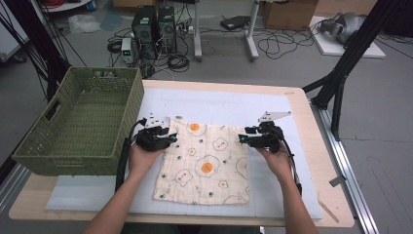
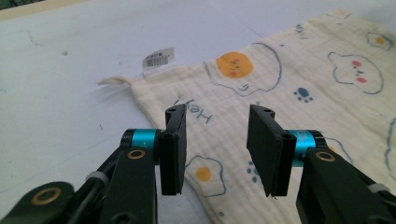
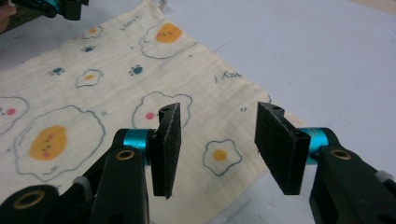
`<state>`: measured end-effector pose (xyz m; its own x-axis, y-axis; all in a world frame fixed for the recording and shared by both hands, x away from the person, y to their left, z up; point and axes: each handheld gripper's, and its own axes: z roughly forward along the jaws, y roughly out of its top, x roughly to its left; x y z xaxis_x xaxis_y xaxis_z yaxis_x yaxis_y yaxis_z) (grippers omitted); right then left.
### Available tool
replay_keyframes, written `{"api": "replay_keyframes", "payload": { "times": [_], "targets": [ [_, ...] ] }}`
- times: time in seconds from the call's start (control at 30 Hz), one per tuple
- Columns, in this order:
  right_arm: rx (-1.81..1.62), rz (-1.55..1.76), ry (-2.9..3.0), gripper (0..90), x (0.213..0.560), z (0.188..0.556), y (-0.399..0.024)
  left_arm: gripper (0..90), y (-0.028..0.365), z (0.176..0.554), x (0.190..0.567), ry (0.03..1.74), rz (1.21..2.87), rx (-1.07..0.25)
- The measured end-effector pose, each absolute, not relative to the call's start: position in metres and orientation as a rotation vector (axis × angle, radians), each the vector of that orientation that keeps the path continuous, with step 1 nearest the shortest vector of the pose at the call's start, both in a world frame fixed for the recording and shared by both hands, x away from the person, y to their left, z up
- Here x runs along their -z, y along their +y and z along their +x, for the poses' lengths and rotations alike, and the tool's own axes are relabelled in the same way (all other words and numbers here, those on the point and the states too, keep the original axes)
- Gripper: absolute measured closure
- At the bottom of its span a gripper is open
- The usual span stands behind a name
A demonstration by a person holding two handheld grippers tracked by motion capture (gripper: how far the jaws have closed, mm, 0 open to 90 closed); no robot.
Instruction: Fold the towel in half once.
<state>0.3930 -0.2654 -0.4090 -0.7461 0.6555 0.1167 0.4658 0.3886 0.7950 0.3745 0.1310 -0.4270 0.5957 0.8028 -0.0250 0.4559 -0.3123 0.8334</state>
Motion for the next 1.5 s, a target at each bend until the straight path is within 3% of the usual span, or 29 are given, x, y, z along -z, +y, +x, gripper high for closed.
{"api": "replay_keyframes", "payload": {
  "times": [0.43, 0.6, 0.77, 0.87, 0.93, 1.5],
  "targets": [
    [-1.186, 1.108, 2.428, 56.1, 0.441, 0.402, -0.268, 58.2, 0.128, 0.388, 0.448, 1.067, 2.030, -0.524],
    [-1.156, 1.120, 2.416, 58.7, 0.443, 0.404, -0.265, 63.9, 0.128, 0.388, 0.449, 1.078, 2.018, -0.512],
    [-1.103, 1.125, 2.420, 70.4, 0.445, 0.404, -0.260, 79.9, 0.125, 0.387, 0.448, 1.058, 2.029, -0.506],
    [-1.115, 1.095, 2.448, 81.9, 0.444, 0.404, -0.259, 84.4, 0.126, 0.387, 0.448, 1.068, 2.016, -0.497],
    [-1.110, 1.071, 2.464, 85.0, 0.443, 0.403, -0.257, 85.2, 0.127, 0.387, 0.448, 1.062, 2.022, -0.496],
    [-1.286, 0.987, 2.418, 85.6, 0.415, 0.386, -0.268, 87.2, 0.139, 0.370, 0.426, 1.016, 1.930, -0.496]
  ]
}}
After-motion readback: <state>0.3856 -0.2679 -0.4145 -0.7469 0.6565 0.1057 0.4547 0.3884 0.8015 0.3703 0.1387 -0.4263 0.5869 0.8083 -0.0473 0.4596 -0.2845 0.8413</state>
